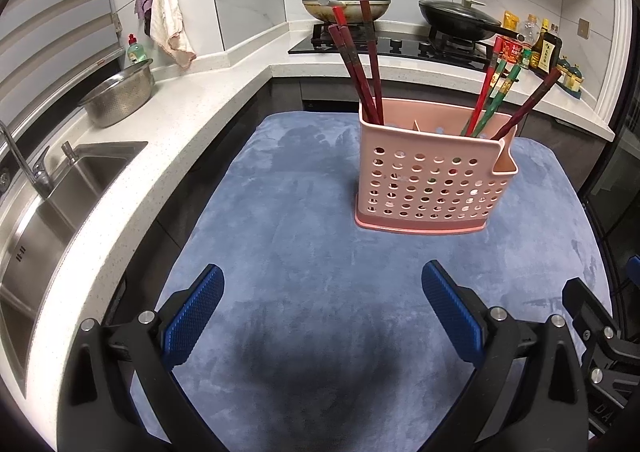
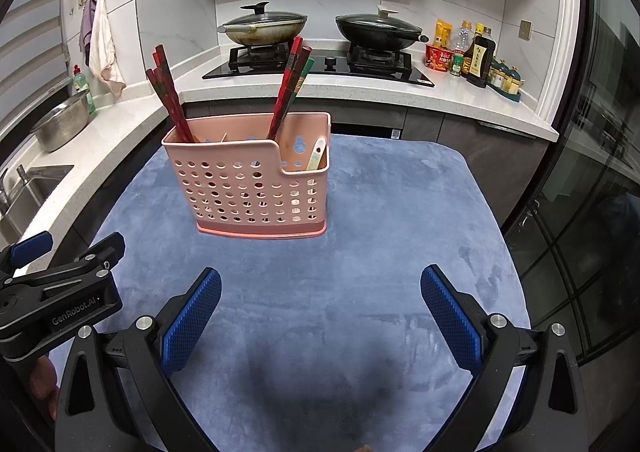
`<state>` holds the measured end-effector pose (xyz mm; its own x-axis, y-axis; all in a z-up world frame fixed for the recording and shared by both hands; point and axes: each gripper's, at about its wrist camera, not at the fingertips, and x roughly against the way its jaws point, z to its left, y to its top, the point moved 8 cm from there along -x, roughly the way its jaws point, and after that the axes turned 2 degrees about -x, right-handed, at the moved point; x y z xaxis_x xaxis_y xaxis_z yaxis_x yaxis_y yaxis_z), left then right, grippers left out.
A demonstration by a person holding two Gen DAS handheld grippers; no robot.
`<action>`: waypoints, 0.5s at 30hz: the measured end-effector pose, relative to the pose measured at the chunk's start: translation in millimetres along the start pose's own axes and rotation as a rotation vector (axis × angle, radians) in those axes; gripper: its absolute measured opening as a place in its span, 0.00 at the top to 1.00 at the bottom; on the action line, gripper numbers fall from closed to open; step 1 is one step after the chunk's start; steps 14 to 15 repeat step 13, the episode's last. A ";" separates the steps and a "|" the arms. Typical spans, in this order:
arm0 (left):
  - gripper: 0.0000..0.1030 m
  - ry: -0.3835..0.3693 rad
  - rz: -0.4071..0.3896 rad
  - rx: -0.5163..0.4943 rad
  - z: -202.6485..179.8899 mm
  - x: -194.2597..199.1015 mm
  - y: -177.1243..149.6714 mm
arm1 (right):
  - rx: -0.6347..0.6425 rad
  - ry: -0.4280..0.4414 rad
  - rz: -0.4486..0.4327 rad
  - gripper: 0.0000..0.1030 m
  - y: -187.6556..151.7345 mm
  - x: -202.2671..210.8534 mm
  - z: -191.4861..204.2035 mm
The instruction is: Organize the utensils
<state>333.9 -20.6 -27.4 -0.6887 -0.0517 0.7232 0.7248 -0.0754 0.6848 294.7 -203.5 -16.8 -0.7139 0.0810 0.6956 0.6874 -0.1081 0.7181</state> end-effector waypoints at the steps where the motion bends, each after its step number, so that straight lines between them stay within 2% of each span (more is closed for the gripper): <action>1: 0.08 0.000 0.001 0.000 0.0 -0.2 -0.3 | 0.000 0.000 0.000 0.06 0.4 0.0 0.5; 15: 0.08 -0.007 0.008 0.010 1.6 -2.8 -0.8 | -0.002 0.003 0.006 0.06 -3.5 -1.1 -0.3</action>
